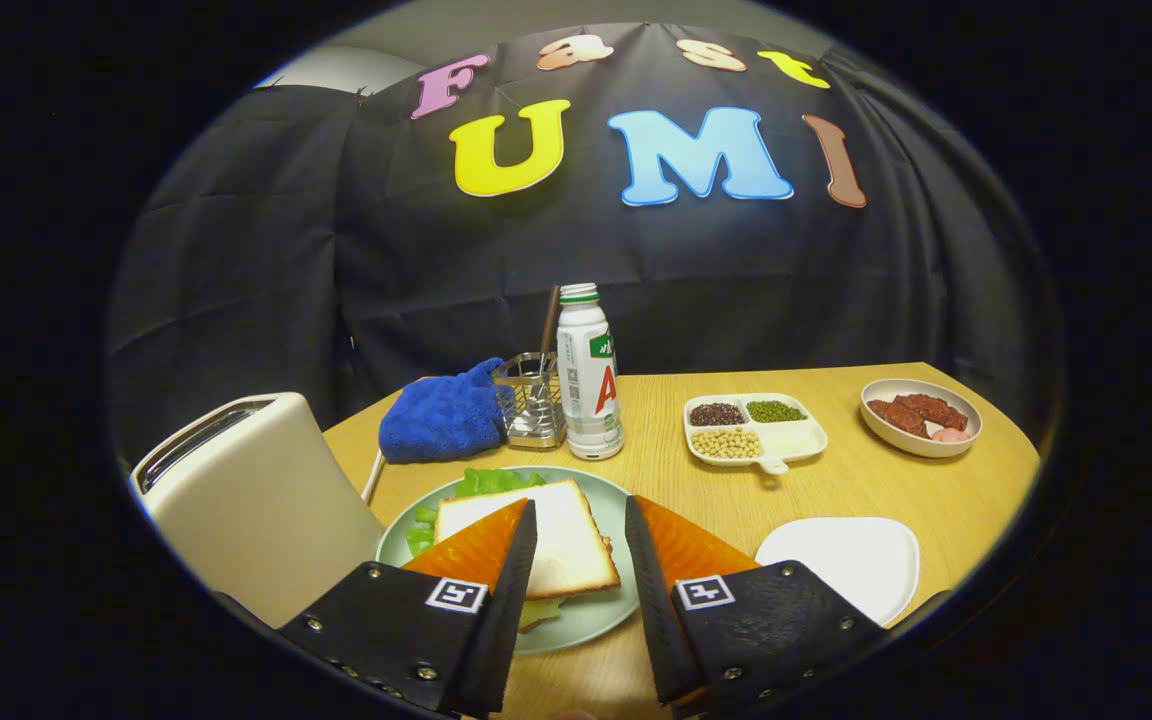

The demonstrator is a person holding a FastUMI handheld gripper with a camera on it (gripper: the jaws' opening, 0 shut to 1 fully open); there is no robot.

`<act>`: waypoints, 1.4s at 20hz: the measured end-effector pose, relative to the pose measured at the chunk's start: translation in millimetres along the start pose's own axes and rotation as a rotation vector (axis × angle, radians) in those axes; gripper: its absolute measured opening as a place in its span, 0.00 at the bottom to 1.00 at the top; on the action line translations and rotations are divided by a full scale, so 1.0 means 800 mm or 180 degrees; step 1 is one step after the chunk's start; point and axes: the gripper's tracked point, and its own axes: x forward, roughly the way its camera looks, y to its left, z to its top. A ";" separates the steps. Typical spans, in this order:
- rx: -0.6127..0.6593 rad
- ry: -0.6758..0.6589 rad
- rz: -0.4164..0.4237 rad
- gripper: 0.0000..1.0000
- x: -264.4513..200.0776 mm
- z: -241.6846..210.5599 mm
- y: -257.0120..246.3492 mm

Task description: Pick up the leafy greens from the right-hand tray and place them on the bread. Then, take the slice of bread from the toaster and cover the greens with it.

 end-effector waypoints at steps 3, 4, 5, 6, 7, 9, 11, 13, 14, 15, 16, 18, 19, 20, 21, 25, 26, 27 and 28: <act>-0.0106 -0.0110 -0.0021 0.54 -0.015 0.012 -0.011; -0.0136 -0.0139 -0.0020 0.54 -0.022 0.016 -0.015; -0.0152 -0.0169 -0.0013 0.54 -0.028 0.018 -0.018; -0.0159 -0.0217 -0.0008 0.54 -0.036 0.023 -0.023; -0.0176 -0.0275 -0.0036 0.54 -0.044 0.028 -0.030; -0.0154 -0.0376 -0.0066 0.54 -0.059 0.036 -0.043; -0.0123 -0.0482 -0.0132 0.54 -0.078 0.045 -0.064; -0.0134 -0.0575 -0.0193 0.54 -0.097 0.052 -0.086; -0.0160 -0.0612 -0.0226 0.54 -0.105 0.055 -0.100; -0.0194 -0.0650 -0.0273 0.54 -0.114 0.058 -0.116; -0.0212 -0.0687 -0.0319 0.54 -0.123 0.062 -0.133; -0.0226 -0.0775 -0.0385 0.54 -0.141 0.070 -0.165; -0.0226 -0.0820 -0.0421 0.54 -0.152 0.075 -0.185; -0.0242 -0.0858 -0.0435 0.54 -0.160 0.078 -0.201; -0.0268 -0.0906 -0.0455 0.54 -0.170 0.082 -0.221; -0.0345 -0.0918 -0.0525 0.54 -0.199 0.075 -0.291; -0.0369 -0.0913 -0.0557 0.54 -0.205 0.069 -0.312; -0.0392 -0.0905 -0.0582 0.54 -0.211 0.063 -0.329; -0.0422 -0.0903 -0.0623 0.54 -0.216 0.058 -0.344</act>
